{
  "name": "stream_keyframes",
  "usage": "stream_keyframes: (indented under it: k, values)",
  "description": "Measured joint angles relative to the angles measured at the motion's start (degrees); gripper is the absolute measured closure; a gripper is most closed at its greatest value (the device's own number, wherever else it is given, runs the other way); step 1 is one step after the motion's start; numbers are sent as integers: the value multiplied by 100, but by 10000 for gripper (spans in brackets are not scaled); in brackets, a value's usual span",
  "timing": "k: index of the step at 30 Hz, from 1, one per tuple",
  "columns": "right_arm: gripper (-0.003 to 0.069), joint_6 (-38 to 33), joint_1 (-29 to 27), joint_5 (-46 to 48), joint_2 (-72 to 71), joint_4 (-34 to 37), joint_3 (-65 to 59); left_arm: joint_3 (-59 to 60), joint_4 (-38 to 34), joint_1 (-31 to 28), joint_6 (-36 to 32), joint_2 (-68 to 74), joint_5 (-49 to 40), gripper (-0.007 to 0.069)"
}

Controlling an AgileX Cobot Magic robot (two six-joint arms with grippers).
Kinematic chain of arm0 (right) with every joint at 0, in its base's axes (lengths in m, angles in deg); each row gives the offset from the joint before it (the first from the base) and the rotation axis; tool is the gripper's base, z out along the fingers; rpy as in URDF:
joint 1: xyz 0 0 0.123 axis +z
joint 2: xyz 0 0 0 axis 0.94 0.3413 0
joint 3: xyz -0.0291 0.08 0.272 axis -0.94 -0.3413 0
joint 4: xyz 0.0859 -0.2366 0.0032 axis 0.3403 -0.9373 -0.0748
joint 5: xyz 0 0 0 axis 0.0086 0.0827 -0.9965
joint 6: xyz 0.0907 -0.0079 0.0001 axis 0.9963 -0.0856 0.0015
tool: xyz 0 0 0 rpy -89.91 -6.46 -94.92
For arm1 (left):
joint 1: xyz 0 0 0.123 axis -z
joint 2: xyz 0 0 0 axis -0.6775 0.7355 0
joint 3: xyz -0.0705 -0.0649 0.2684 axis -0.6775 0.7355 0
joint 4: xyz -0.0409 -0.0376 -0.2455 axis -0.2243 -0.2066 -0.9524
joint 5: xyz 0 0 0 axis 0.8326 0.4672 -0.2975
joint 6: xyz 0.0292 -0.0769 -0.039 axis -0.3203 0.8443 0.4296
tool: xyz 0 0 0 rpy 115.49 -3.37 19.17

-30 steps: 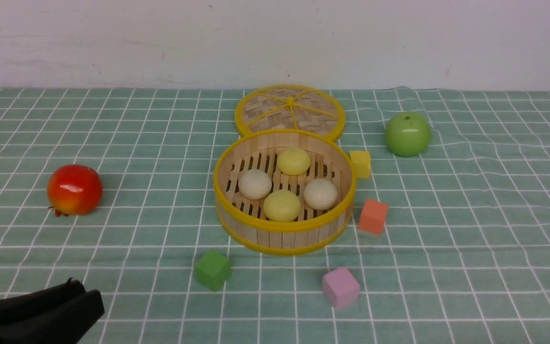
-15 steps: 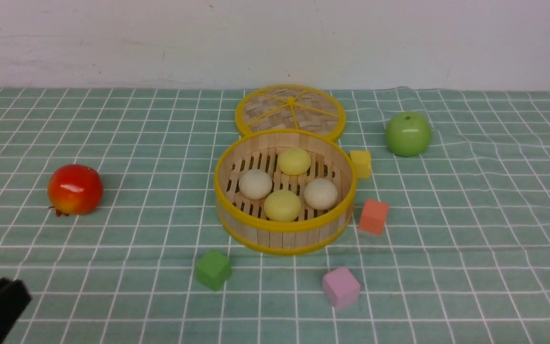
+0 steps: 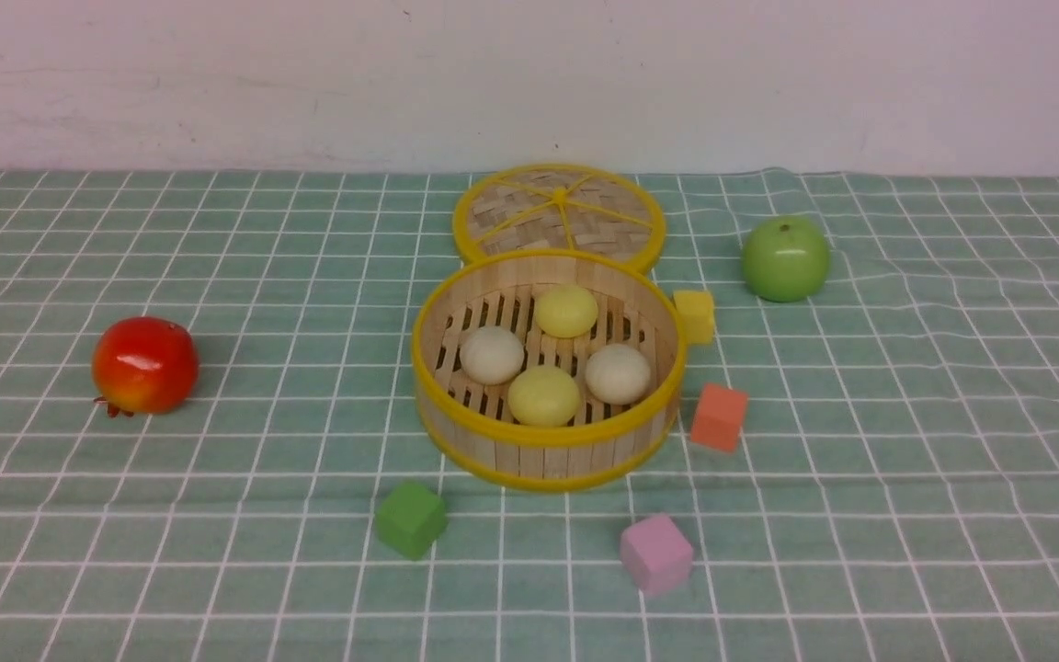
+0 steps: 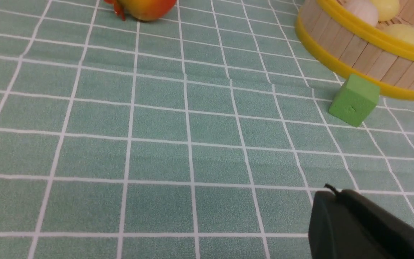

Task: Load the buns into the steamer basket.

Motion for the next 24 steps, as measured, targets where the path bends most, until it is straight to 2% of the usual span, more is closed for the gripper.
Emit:
stream_keyframes:
  k: [24]
  values:
    - [594, 0, 0, 0, 0, 0, 0, 0, 0, 0, 11, 0, 11, 638]
